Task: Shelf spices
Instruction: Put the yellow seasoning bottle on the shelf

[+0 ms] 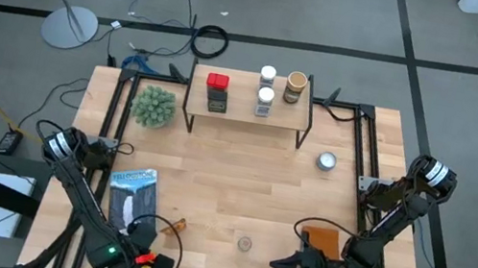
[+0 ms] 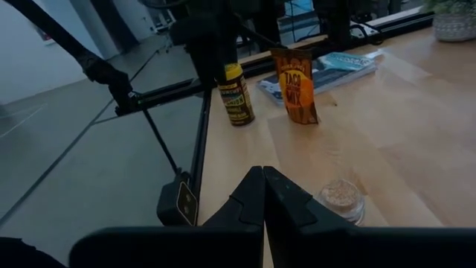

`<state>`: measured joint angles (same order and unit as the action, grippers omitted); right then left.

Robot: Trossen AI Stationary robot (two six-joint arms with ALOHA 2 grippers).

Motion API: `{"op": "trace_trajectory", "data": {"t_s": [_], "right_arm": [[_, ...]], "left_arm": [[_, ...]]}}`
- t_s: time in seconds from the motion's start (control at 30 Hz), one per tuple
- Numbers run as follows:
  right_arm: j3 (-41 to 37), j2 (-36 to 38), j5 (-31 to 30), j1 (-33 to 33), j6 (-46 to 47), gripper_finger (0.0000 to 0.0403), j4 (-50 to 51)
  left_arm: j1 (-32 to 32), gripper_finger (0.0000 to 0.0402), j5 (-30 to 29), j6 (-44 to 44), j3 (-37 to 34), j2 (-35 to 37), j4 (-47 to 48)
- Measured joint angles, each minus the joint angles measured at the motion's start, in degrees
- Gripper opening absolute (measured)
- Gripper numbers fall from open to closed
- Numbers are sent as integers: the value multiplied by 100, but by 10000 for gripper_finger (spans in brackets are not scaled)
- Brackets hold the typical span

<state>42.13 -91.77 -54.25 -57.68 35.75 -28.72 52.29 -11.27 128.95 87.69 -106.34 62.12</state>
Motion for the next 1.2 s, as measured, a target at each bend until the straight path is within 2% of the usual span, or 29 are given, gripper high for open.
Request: {"op": "trace_trajectory", "data": {"t_s": [0.27,0.43,0.87,1.1,1.2], "right_arm": [[0,0,44,10,2,1,-32],[0,0,45,12,3,1,-39],[0,0,45,12,11,1,-41],[0,0,46,12,12,1,-41],[0,0,100,12,20,1,-39]], "left_arm": [[-2,358,346,-410,-387,0,-512],[0,353,346,-552,-546,0,-612],[0,261,344,-899,-552,1,-677],[0,242,360,-1174,-552,2,-760],[-7,241,557,-1225,-552,2,-764]]}}
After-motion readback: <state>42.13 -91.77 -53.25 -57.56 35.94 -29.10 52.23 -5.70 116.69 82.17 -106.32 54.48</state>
